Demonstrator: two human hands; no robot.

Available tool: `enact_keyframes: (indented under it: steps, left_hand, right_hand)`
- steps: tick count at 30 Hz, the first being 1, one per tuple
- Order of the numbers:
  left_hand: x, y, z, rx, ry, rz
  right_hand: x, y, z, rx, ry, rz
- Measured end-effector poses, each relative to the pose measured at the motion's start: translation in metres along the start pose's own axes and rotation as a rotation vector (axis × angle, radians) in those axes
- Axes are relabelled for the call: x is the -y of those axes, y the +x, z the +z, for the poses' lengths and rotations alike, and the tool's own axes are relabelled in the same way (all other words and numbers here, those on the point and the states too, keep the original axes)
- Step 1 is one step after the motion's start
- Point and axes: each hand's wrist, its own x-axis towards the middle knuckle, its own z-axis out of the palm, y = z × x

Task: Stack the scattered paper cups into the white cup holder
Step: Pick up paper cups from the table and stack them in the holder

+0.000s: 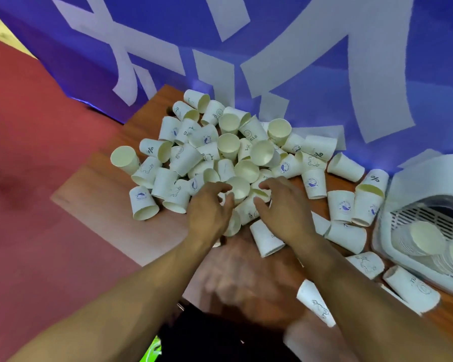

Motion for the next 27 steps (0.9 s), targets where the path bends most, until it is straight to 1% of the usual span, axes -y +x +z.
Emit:
enact_keyframes:
  steps: [4, 7, 12, 16, 20, 24, 27]
  left_hand:
    - [0.028, 0.039, -0.017, -0.011, 0.030, -0.027]
    - [0.042, 0.073, -0.024, 0.019, 0.074, -0.013]
    - [0.058, 0.129, -0.033, 0.134, 0.210, 0.099]
    - [0.066, 0.166, -0.037, 0.281, 0.340, 0.090]
    - [0.072, 0.184, -0.034, 0.432, 0.499, 0.125]
    - [0.071, 0.191, -0.028, 0.442, 0.655, 0.151]
    - [0.068, 0.196, -0.025, 0.435, 0.717, 0.162]
  right_hand:
    - [0.016, 0.027, 0.016, -0.001, -0.027, 0.002]
    - [0.017, 0.044, 0.023, 0.061, -0.117, 0.040]
    - [0.004, 0.069, 0.033, 0.155, -0.280, 0.064]
    - [-0.003, 0.087, 0.041, 0.242, -0.379, 0.102]
    - [-0.001, 0.099, 0.048, 0.297, -0.469, 0.057]
    - [0.002, 0.112, 0.057, 0.328, -0.538, 0.072]
    - [0.006, 0.118, 0.057, 0.323, -0.572, 0.071]
